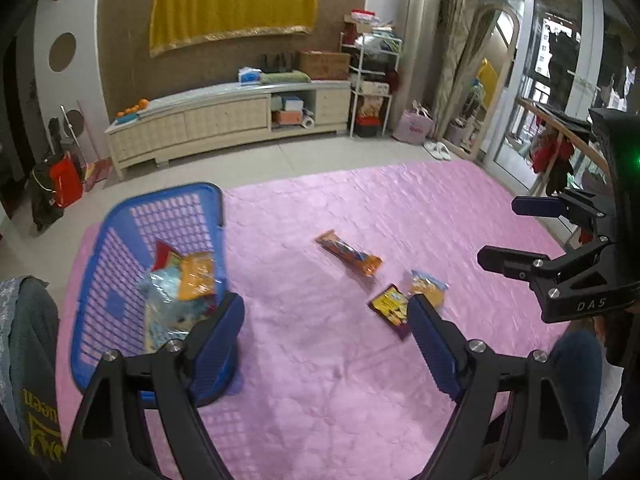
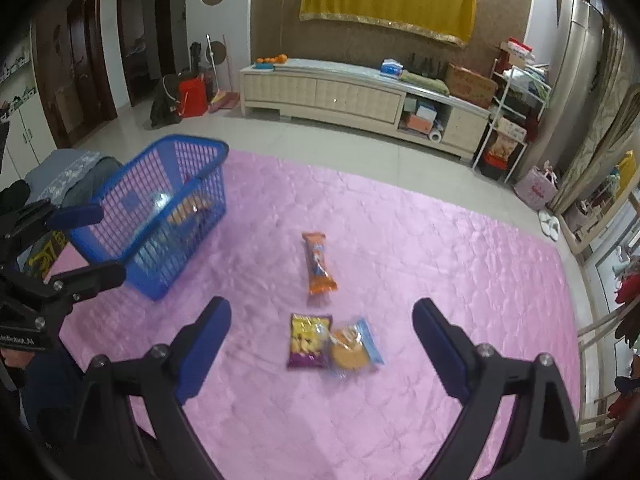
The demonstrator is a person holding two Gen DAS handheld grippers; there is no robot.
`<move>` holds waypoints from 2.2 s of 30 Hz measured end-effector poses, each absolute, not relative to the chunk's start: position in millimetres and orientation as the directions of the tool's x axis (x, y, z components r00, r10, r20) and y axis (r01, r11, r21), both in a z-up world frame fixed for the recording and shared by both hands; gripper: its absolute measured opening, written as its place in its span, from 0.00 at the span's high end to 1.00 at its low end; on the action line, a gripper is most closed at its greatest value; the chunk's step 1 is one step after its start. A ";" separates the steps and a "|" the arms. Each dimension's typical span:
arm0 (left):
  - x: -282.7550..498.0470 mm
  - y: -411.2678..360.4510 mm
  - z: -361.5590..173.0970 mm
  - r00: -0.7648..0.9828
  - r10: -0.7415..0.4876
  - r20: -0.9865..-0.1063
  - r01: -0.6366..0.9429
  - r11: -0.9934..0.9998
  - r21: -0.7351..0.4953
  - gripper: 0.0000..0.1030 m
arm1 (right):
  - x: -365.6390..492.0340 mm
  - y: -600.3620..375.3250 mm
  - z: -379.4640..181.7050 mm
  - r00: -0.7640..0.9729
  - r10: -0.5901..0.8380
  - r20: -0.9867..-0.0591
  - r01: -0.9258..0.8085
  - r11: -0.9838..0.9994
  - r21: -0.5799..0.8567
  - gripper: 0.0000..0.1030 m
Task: Organize snacks
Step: 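Move both grippers back over the remaining snacks on the mat, then grasp the clear round-bun pack with the right gripper and lift it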
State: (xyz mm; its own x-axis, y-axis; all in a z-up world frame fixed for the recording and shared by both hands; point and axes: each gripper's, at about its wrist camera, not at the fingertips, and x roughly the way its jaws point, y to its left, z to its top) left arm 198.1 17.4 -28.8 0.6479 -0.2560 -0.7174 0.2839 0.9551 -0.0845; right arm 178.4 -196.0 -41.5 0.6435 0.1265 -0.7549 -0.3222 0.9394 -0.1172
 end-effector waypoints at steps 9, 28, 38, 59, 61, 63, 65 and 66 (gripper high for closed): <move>196.4 -12.6 -66.8 0.610 -0.257 -0.750 0.276 0.956 -0.103 0.20 | 172.6 -224.3 -84.4 0.609 0.138 -0.781 -0.354 0.928 -0.113 0.08; 241.1 -60.3 -141.9 0.467 -0.204 -0.860 0.269 0.960 -0.081 0.20 | 221.8 -251.9 -169.8 0.475 0.245 -0.845 -0.486 0.874 -0.020 0.00; 252.9 -61.3 -162.2 0.420 -0.211 -0.883 0.257 0.961 -0.107 0.20 | 251.6 -248.9 -195.9 0.370 0.347 -0.862 -0.542 0.834 0.103 0.00; 277.7 -92.6 -158.6 0.368 -0.184 -0.912 0.203 0.973 -0.114 0.20 | 227.1 -286.9 -171.5 0.493 0.299 -0.817 -0.388 0.916 0.101 0.39; 284.2 -99.9 -159.7 0.353 -0.184 -0.917 0.197 0.973 -0.120 0.20 | 227.3 -295.5 -169.8 0.504 0.297 -0.811 -0.363 0.925 0.113 0.39; 291.9 -105.0 -164.9 0.320 -0.192 -0.928 0.181 0.974 -0.140 0.20 | 229.4 -305.0 -170.9 0.494 0.310 -0.812 -0.337 0.930 0.150 0.39; 299.8 -108.6 -171.1 0.301 -0.197 -0.933 0.152 0.976 -0.157 0.20 | 232.6 -313.2 -173.9 0.486 0.301 -0.820 -0.306 0.938 0.162 0.39; 301.8 -110.5 -173.1 0.296 -0.200 -0.934 0.142 0.976 -0.164 0.20 | 234.2 -314.9 -174.9 0.484 0.295 -0.824 -0.298 0.941 0.161 0.39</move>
State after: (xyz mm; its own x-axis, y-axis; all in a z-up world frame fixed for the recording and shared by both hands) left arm 301.8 -110.5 -173.1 0.2963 -0.1997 -0.9340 0.1424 0.9762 -0.1636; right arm 234.2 -314.9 -174.9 0.4844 0.2945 -0.8238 -0.2984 0.9408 0.1609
